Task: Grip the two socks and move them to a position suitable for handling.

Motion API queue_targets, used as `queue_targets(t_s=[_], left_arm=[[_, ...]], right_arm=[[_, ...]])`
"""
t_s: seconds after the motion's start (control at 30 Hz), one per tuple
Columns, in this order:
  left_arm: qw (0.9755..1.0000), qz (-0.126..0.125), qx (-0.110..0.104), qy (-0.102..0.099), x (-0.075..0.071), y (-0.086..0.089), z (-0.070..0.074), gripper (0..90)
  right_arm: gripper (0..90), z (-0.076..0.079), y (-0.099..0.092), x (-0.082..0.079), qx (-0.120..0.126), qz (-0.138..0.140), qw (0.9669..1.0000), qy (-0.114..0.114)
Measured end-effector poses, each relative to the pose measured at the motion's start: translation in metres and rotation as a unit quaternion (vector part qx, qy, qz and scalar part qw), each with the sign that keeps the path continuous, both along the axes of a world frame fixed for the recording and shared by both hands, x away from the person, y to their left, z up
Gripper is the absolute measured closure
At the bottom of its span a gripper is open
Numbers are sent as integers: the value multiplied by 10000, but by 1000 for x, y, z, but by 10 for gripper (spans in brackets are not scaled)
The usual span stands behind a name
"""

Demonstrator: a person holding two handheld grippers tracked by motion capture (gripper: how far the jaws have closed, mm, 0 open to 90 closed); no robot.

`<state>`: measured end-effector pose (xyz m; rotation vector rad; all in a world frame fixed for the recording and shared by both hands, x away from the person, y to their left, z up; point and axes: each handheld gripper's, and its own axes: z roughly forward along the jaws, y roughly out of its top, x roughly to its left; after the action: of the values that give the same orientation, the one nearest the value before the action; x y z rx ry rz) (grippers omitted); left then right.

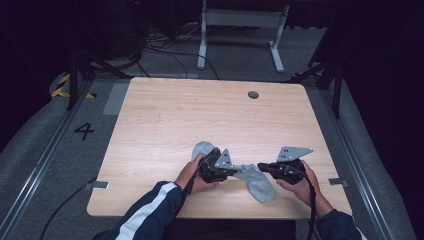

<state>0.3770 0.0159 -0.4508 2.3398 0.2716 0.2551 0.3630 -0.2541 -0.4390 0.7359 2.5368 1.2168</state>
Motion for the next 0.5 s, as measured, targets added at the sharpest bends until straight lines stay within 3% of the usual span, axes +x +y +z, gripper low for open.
queue_targets(t_s=[0.2,0.27,0.37,0.5], left_arm=[[9997,245,92,23,13,-5,-4,770],[9995,310,70,-12,17,-8,-5,758],[9990,382,214,-60,21,-11,-8,710],[9985,484,238,-32,25,-13,-9,654]], right_arm=[[856,-3,-7,-3,-374,-107,9991,-182],[839,-1,-13,-4,-330,-121,9990,-259],[816,2,-19,-8,-333,-147,9987,-360],[806,3,-22,-17,-310,118,9986,-402]])
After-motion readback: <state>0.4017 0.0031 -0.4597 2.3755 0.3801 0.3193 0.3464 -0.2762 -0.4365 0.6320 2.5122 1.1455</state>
